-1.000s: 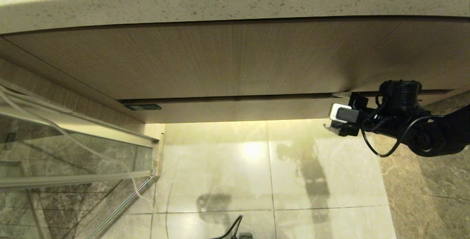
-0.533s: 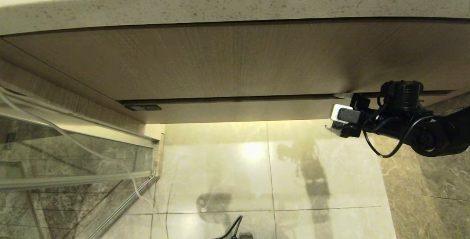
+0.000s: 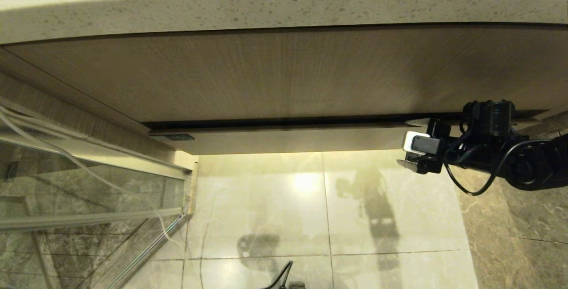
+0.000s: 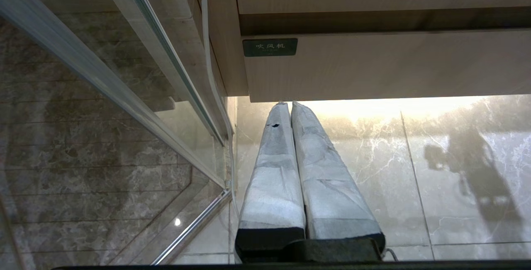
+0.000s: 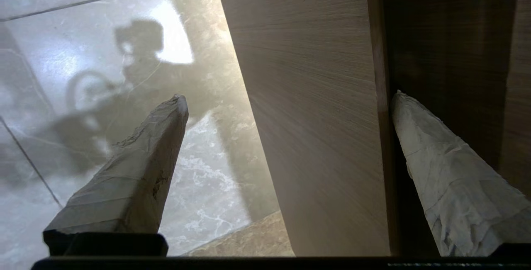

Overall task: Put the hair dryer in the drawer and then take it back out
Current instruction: Pull open the drawer

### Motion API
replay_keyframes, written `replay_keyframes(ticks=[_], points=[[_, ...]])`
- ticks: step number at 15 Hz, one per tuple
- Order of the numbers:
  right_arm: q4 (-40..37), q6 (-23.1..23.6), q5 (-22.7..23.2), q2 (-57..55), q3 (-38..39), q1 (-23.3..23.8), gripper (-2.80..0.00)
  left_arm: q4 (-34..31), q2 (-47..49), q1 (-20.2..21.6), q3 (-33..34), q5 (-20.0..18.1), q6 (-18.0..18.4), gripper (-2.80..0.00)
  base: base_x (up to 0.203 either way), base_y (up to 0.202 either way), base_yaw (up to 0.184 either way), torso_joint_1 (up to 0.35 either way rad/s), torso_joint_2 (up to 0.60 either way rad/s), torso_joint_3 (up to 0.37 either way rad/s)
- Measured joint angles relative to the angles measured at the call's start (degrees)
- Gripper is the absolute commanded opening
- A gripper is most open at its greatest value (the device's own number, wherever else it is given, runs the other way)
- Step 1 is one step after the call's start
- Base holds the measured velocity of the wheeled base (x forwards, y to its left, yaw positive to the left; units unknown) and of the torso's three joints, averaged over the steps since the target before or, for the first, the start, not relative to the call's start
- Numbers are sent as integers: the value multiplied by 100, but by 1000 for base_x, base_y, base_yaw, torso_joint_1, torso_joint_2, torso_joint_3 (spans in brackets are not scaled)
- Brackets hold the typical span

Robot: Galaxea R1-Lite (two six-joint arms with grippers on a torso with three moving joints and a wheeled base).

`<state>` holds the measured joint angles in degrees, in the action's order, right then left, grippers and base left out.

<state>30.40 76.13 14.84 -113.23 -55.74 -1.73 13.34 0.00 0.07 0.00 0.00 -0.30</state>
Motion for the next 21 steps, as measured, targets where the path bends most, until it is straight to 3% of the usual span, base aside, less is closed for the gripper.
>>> replay_keyframes(ticks=[8,14,18,21], points=[[-362,44,-201,-17,-89,20,0,2,0,0,0,0,4,-280,0,0,0,0,0,0],[-1357,467,-218,325,-130,187,0,2,0,0,0,0,1,-280,0,0,0,0,0,0],[-1655,452,-793,515,-361,202,0,2,0,0,0,0,0,-280,0,0,0,0,0,0],[-1806,444,-894,636,-394,191,0,2,0,2,0,0,1,-280,0,0,0,0,0,0]])
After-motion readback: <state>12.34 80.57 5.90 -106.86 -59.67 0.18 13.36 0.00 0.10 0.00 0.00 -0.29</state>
